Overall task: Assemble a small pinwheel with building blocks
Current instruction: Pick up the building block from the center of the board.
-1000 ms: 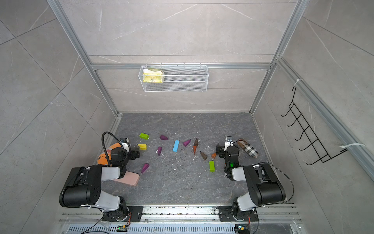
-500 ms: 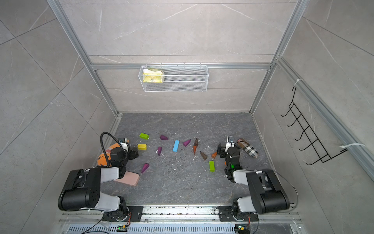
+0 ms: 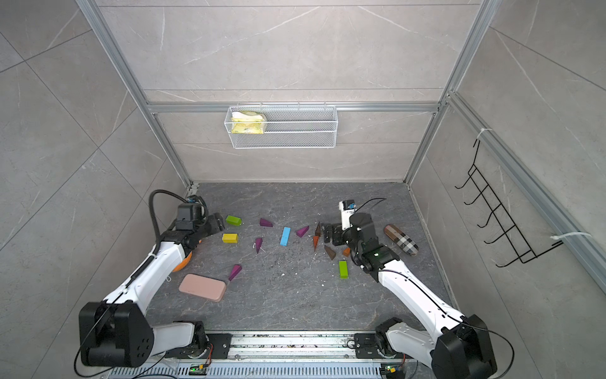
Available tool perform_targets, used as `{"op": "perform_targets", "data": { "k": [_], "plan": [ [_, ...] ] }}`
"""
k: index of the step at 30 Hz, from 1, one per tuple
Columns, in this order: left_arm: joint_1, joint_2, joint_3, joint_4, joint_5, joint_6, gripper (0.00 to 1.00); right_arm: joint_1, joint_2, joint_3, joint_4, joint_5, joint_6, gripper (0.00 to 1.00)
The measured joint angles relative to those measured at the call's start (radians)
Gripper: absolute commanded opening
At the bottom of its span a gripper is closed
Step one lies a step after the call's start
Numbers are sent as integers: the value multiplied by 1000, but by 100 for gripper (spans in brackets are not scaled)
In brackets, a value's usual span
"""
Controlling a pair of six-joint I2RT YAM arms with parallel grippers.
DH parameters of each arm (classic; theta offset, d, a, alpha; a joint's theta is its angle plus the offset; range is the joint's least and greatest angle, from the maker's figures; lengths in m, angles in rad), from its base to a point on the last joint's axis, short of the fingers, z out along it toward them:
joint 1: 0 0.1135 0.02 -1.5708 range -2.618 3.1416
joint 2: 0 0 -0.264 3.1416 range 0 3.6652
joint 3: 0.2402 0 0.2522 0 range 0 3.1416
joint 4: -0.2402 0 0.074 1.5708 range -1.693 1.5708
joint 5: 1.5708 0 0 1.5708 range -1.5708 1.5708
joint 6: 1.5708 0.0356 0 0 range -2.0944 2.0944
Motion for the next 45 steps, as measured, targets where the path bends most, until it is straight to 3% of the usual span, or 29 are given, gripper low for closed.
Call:
{"op": "perform_targets", "data": {
  "k": [3,6,12,18,32,39,45],
  "plan": [
    [-20,89,20,-144,8,5,93,100,4,-3,-62,-19,48,99],
    [-25,155,82,-230,-9,32,95,211,27,6,-95,-27,73,100],
    [-25,234,176,-232,-47,113,91,415,103,54,-99,-19,106,100],
    [-25,326,177,-172,-7,183,88,527,153,60,-53,10,148,100],
    [-26,439,227,-89,20,227,89,572,187,120,-55,54,150,100],
    [-26,496,249,-86,25,227,84,574,187,121,-62,58,150,100],
    [-26,510,257,-87,26,226,72,575,188,122,-69,61,150,99]
  ]
}}
